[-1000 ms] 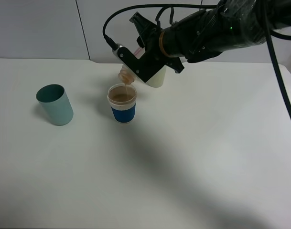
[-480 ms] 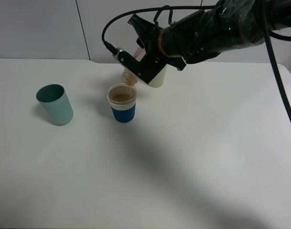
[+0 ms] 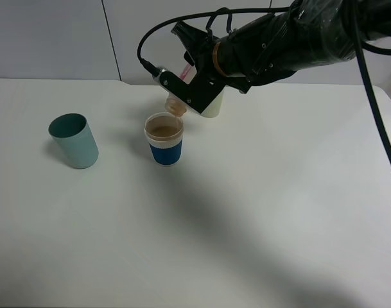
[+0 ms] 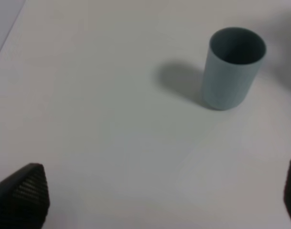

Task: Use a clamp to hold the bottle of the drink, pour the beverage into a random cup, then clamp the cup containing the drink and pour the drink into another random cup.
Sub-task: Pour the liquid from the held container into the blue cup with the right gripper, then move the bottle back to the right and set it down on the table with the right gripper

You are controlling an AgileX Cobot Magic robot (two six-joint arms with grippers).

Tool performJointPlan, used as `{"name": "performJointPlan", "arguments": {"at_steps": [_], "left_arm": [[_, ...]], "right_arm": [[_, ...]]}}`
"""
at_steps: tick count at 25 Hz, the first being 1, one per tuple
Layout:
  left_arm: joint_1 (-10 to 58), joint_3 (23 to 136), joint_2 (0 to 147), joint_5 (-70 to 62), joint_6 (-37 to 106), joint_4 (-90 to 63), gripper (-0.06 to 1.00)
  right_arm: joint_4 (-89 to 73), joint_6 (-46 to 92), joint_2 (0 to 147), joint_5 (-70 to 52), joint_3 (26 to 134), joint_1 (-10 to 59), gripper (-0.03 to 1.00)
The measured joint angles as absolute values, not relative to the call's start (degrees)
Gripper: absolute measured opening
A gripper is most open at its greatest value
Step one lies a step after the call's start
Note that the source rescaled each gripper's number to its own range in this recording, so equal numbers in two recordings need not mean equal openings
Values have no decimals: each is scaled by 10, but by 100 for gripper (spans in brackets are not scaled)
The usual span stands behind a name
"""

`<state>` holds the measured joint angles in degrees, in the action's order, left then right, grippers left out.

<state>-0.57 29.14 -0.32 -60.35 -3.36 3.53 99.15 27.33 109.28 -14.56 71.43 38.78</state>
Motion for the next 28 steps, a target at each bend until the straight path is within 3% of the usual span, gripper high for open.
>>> {"name": "performJointPlan", "arguments": {"at_steps": [7, 28], "left_arm": [[-6, 291, -3, -603, -34, 35, 100], [-6, 291, -3, -603, -34, 35, 100]], "right_arm": [[991, 204, 1093, -159, 714, 388, 0], [991, -323, 1092, -166, 714, 388, 0]]}}
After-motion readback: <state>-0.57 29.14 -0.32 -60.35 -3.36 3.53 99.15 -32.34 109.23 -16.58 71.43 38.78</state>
